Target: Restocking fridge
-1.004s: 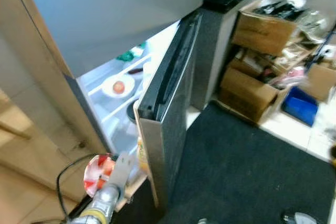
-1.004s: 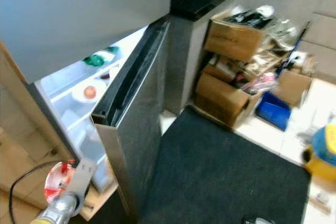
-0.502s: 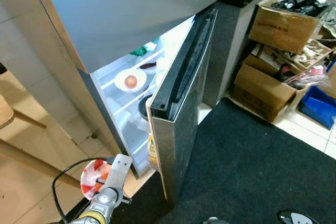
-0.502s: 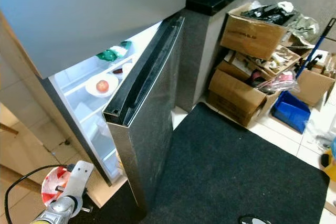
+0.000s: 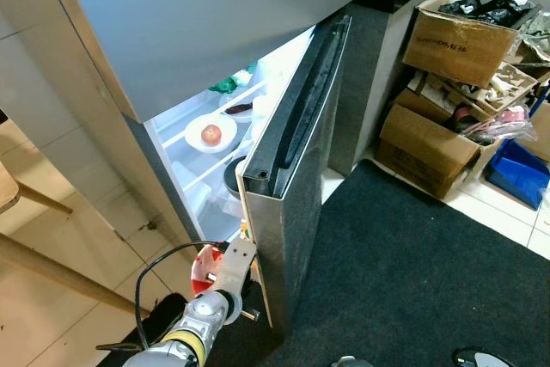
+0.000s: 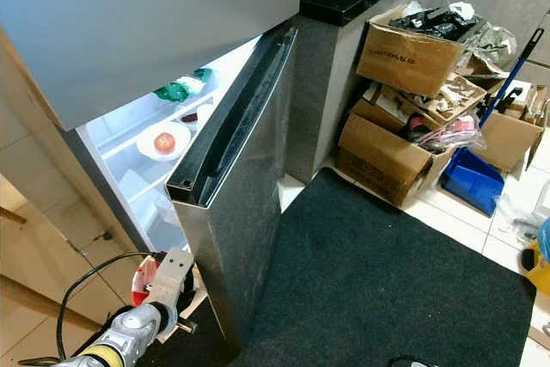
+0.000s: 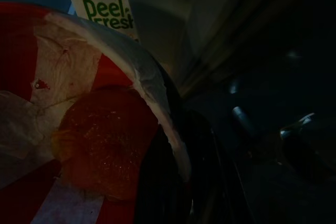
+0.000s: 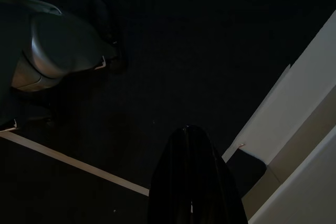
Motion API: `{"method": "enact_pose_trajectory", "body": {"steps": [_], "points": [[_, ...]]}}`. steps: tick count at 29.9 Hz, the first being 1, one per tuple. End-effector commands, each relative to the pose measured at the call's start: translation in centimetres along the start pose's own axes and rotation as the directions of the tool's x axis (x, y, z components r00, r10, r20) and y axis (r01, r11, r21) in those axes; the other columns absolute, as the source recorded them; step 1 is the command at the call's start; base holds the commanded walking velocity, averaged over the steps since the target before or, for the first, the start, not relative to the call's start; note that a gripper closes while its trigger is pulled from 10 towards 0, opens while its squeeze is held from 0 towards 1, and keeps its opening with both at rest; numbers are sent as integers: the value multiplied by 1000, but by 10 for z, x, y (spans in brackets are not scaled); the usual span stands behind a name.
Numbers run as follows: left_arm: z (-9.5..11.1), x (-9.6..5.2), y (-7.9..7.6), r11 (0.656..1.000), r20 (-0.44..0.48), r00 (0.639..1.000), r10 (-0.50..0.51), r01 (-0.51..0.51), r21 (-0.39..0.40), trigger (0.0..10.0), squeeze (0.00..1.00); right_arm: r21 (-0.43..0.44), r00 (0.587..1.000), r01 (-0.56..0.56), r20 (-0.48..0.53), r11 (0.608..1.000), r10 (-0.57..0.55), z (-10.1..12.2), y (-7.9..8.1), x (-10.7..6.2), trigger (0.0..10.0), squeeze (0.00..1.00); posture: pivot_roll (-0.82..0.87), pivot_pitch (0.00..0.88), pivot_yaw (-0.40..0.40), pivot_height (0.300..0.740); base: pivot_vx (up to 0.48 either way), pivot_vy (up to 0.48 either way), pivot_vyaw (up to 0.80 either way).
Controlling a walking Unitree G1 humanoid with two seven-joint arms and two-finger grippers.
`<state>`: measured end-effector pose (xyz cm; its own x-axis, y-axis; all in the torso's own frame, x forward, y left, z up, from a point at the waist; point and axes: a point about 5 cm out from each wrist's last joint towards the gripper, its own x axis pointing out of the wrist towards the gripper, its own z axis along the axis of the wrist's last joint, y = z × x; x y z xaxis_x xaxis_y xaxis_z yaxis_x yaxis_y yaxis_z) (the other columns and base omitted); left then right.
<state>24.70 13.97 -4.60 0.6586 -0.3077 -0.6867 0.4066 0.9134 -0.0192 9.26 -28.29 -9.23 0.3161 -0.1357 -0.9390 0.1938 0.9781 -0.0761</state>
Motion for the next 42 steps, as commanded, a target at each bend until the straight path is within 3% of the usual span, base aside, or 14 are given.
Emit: {"method": "enact_pose_trajectory", "body": {"steps": [1,4,7,10,14,15,20,24,35,38,42], "points": [[6,2,-6,1000,31,999,-24,23,14,10000,0,9,1000,-4,-8,1000,4,-4,3,0,10000,0,-51,68,26,740,0,0,0],[8,4,-16,997,39,997,-68,67,38,10000,0,9,1000,-2,-11,1000,2,-5,2,0,10000,0,-51,68,26,740,0,0,0],[5,7,-39,979,23,987,-160,156,134,10000,0,10,1000,-3,-10,1000,3,-5,3,0,10000,0,-51,69,28,740,0,0,0],[6,8,-47,968,22,979,-202,196,155,10000,0,10,1000,-4,-10,1000,4,-5,4,1,10000,0,-52,68,27,740,0,0,0],[8,9,-63,936,17,957,-290,280,211,10000,0,7,1000,-5,-10,1000,5,-5,4,1,10000,0,-50,66,25,740,0,0,0],[10,10,-71,912,10,940,-341,329,246,10000,0,5,1000,-4,-11,1000,4,-5,4,1,10000,0,-50,66,25,740,0,0,0],[10,10,-74,898,-1,935,-356,342,276,10000,0,3,1000,-4,-11,1000,4,-5,4,1,10000,0,-52,62,24,740,0,0,0],[4,8,-63,913,-13,942,-334,327,242,10000,0,-5,1000,-5,-14,1000,5,-5,3,0,10000,0,-52,62,24,740,0,0,0],[-23,-2,-39,913,-118,953,-279,301,275,10000,0,-19,1000,-13,-10,1000,13,-4,5,1,10000,0,-52,62,24,740,0,0,0],[-50,-14,-12,955,-188,972,-140,183,234,10000,0,-21,1000,-22,11,1000,22,-2,7,1,10000,0,-41,66,24,740,0,0,0],[-60,-20,0,973,-211,976,-61,105,205,10000,0,-27,1000,-24,15,999,24,-1,7,1,10000,0,-41,66,24,740,0,0,0]]}}
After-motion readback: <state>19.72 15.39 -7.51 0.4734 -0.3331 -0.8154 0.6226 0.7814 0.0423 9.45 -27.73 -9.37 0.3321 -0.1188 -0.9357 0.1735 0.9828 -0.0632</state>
